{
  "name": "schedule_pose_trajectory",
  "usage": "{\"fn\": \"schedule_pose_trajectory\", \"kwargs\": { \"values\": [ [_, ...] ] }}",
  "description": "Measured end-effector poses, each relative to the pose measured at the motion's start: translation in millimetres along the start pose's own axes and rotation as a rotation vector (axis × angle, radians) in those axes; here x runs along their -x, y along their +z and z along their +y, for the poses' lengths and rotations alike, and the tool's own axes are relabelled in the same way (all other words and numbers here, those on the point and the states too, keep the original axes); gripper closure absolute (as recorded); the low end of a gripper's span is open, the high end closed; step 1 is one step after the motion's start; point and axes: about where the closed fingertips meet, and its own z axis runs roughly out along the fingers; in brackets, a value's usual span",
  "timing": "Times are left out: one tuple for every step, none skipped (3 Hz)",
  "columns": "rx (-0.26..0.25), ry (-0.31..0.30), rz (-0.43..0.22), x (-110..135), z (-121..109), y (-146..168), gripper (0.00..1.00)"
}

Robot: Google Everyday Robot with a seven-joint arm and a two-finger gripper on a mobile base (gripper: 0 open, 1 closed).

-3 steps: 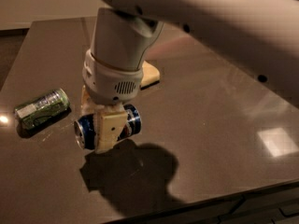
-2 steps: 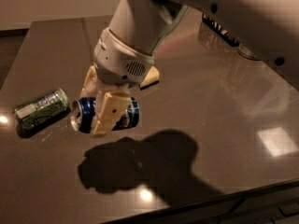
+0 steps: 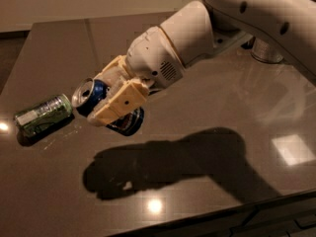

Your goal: Place pepsi can upright

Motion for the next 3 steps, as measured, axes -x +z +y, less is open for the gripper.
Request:
{"fn": "schedule_pose_trajectory", "kwargs": {
  "values": [
    [-0.086, 0.071, -0.16, 2, -9, -12, 1.0],
    [-0.19, 0.11, -0.257, -8, -18, -24, 1.0],
    [-0.201, 0.108, -0.259, -6, -19, -25, 1.0]
  ]
}}
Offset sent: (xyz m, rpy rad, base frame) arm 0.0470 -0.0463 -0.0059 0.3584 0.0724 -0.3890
